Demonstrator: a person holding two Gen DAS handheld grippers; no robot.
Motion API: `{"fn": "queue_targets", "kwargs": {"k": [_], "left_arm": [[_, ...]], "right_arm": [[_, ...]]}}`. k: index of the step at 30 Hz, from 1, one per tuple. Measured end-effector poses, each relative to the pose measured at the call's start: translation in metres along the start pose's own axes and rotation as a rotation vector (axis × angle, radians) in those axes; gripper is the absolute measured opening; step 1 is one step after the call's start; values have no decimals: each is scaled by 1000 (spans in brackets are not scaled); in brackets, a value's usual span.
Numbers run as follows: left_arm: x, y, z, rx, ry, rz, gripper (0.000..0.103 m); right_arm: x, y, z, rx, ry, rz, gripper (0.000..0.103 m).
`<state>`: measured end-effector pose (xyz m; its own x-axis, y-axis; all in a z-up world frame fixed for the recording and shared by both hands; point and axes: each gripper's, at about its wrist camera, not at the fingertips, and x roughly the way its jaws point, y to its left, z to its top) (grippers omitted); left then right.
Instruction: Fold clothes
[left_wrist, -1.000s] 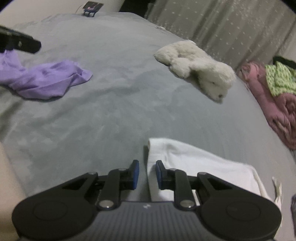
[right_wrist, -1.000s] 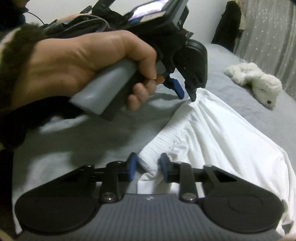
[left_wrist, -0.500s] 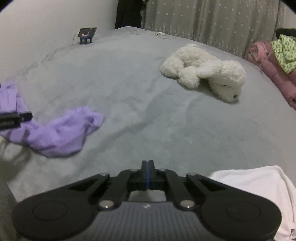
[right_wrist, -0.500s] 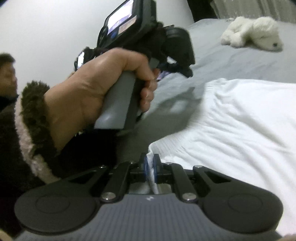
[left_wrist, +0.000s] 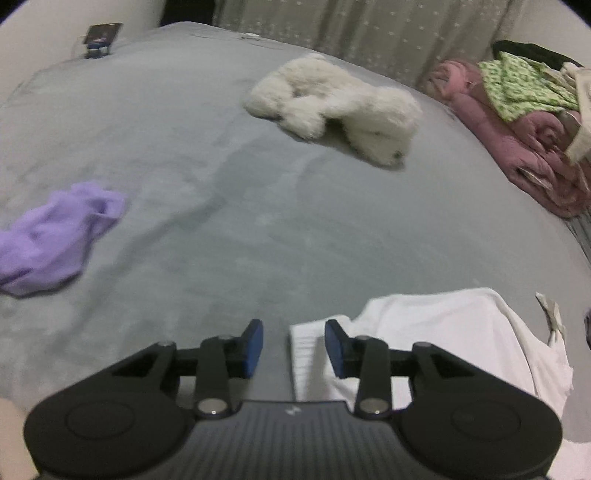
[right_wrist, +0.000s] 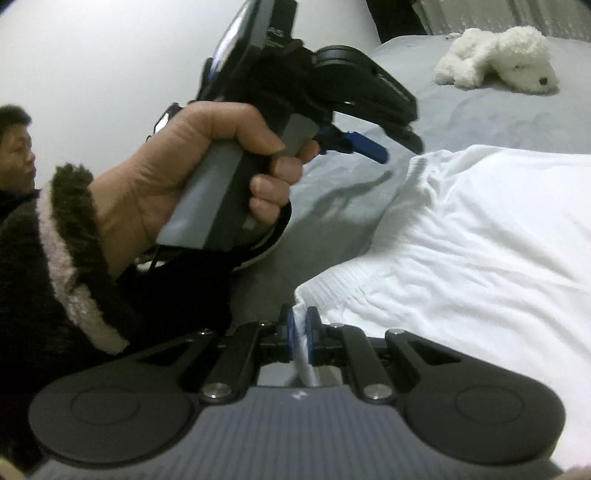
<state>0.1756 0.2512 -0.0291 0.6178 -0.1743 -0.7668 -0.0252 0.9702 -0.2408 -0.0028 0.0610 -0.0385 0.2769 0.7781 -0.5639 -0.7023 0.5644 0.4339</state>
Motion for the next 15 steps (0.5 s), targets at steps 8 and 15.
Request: {"fn": "queue_targets", "kwargs": {"k": [8,15], "left_arm": [[15,-22,-16,108,-28,51,17],[14,-29,-7,162,-12,169,5]], "right_arm": [[3,-5,2,-6,9,-14,10],[17,-9,10,78,31,39,11]]}}
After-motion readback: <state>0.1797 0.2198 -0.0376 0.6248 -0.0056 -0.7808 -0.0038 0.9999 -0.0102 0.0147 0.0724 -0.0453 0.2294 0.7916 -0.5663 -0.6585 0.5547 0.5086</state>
